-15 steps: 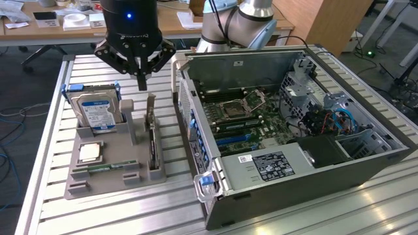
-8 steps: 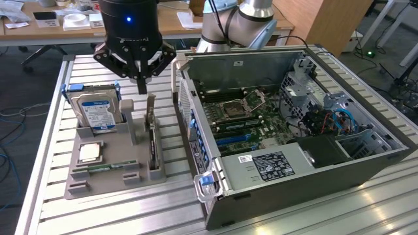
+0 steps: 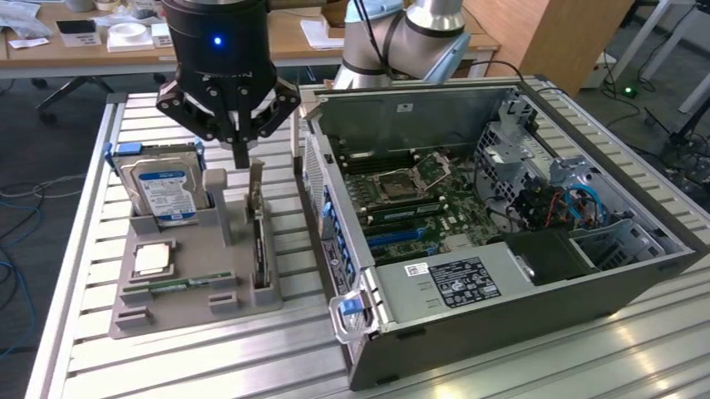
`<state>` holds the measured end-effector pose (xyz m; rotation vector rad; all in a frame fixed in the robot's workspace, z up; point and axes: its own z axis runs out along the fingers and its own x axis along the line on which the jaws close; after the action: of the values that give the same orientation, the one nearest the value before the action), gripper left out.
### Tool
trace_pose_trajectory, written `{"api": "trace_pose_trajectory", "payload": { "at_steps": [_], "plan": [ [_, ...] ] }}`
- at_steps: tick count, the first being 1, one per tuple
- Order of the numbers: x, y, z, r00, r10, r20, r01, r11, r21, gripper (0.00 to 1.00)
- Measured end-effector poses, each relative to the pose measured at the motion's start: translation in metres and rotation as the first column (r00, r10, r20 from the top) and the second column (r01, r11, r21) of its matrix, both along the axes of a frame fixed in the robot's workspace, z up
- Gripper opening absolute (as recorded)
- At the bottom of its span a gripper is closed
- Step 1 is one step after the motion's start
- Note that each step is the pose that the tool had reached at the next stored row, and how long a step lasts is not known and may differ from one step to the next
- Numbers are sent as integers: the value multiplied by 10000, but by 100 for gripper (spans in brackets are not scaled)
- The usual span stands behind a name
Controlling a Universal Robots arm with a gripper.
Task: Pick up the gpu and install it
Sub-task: 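Reach for the gpu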
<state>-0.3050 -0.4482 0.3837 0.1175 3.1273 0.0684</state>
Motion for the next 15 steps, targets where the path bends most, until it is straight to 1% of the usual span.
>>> {"api": "trace_pose_trajectory", "payload": {
  "at_steps": [2,3,11,15],
  "plan": [
    [-1,-22,0,10000,0,-1,0,10000,0,11],
    [-1,-24,0,10000,0,0,0,10000,0,11],
    [-89,-24,-3,10000,-1,0,1,10000,0,11],
    [-90,-24,-3,10000,0,0,0,10000,0,11]
  ]
}}
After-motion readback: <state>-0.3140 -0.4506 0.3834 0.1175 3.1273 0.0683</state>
